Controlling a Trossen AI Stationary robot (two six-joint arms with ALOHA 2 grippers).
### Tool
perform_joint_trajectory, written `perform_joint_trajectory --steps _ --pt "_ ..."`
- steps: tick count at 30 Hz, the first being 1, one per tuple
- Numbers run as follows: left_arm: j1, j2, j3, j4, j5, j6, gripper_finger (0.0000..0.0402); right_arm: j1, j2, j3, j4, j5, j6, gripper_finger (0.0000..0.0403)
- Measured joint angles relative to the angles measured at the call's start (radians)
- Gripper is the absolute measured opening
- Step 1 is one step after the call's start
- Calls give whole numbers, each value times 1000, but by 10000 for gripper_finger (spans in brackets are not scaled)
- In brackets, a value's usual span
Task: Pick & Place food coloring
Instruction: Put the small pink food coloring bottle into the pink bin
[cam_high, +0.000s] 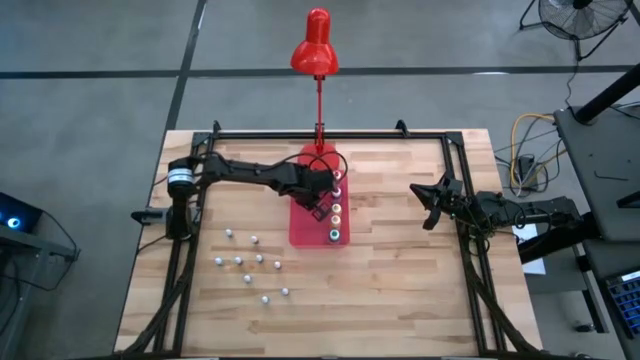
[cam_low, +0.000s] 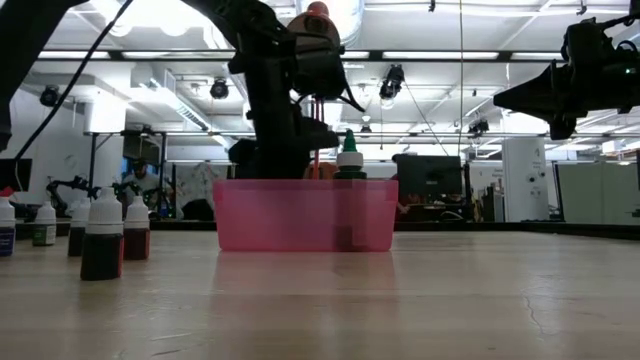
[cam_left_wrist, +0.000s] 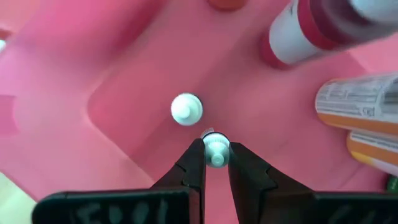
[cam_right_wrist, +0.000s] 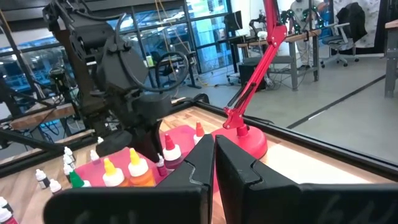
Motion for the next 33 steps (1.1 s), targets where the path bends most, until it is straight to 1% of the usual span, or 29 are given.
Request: perform_joint_trajectory --steps 8,30,33 --pt "-9 0 -16 49 0 4 25 0 0 0 0 0 0 9" --pt "-9 0 -18 36 1 8 26 0 0 0 0 0 0 9" --pt "-9 0 -18 36 5 7 33 0 0 0 0 0 0 9"
